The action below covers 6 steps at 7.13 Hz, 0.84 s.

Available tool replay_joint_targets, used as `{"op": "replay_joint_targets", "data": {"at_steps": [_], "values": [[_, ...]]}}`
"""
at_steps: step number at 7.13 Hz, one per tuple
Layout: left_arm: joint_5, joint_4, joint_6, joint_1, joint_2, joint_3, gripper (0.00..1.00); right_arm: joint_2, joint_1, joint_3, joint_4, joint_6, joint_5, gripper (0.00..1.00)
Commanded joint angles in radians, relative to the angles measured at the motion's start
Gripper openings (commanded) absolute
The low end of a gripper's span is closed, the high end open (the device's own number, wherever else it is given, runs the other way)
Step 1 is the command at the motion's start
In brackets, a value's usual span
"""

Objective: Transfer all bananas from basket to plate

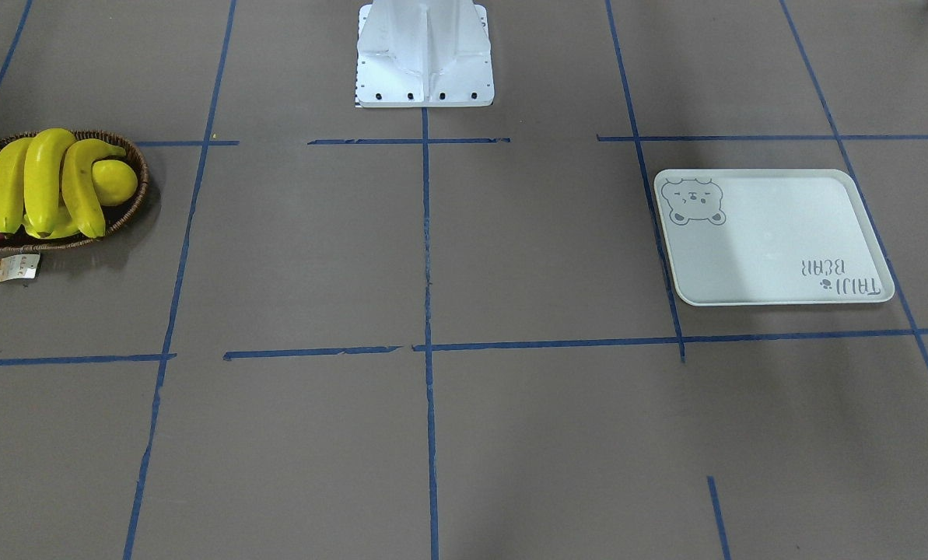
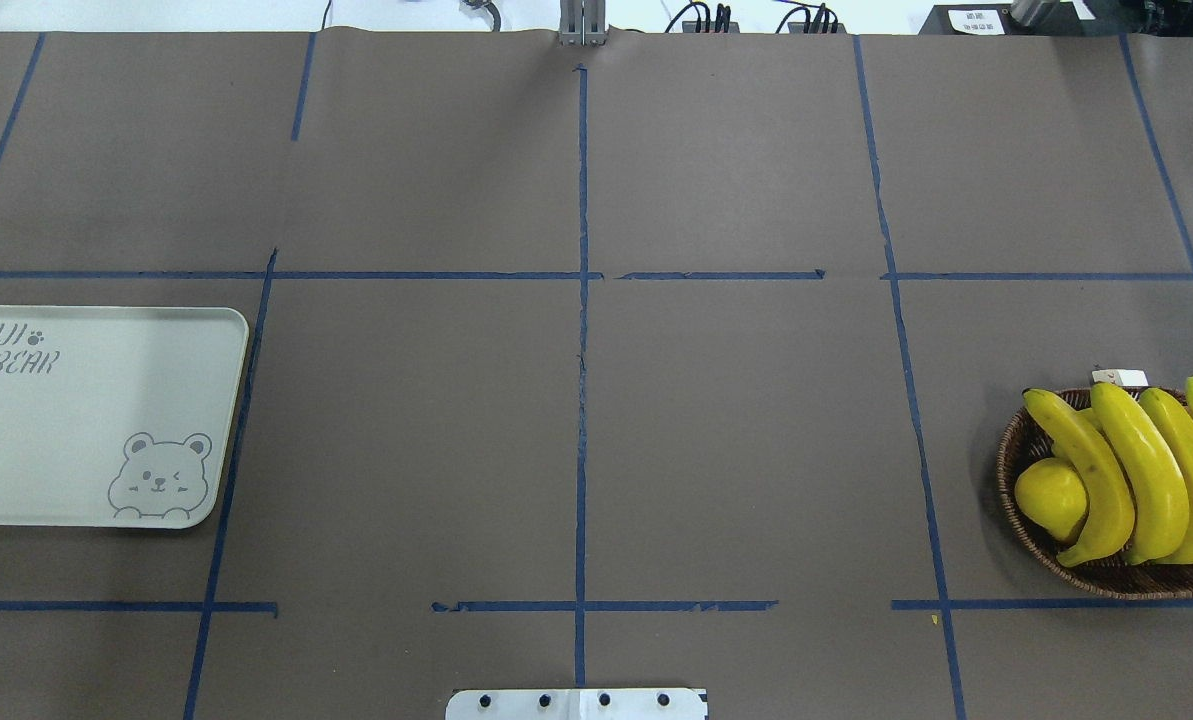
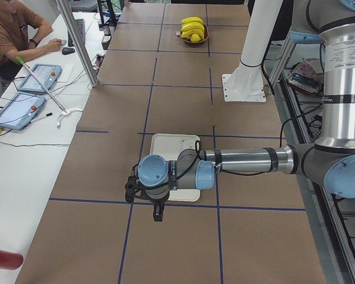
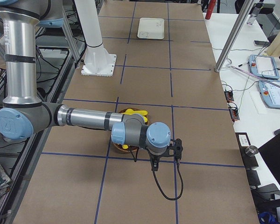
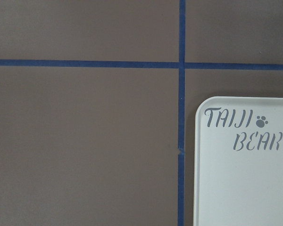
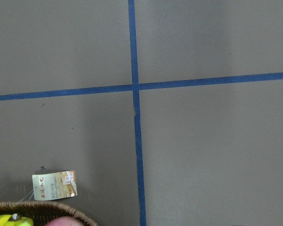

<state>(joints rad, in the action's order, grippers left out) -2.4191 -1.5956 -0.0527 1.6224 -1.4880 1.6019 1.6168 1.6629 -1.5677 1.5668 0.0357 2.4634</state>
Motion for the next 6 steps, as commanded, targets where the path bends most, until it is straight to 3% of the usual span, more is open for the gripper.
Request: {"op": "replay_joint_targets", "data": {"at_steps": [1, 5, 6], "values": [[0.000, 0.000, 0.001, 0.000, 0.000, 0.003, 1.00, 0.000, 0.000, -0.006, -0.002, 0.003, 0.000, 1.00], [-0.002, 0.000, 0.004, 0.001, 0.002, 0.007, 1.00, -0.006, -0.052, -0.080, 0.006, 0.003, -0.018, 1.00], [-0.002, 0.000, 0.004, 0.001, 0.002, 0.010, 1.00, 0.006, -0.057, -0.107, 0.006, 0.000, 0.017, 1.00]]}}
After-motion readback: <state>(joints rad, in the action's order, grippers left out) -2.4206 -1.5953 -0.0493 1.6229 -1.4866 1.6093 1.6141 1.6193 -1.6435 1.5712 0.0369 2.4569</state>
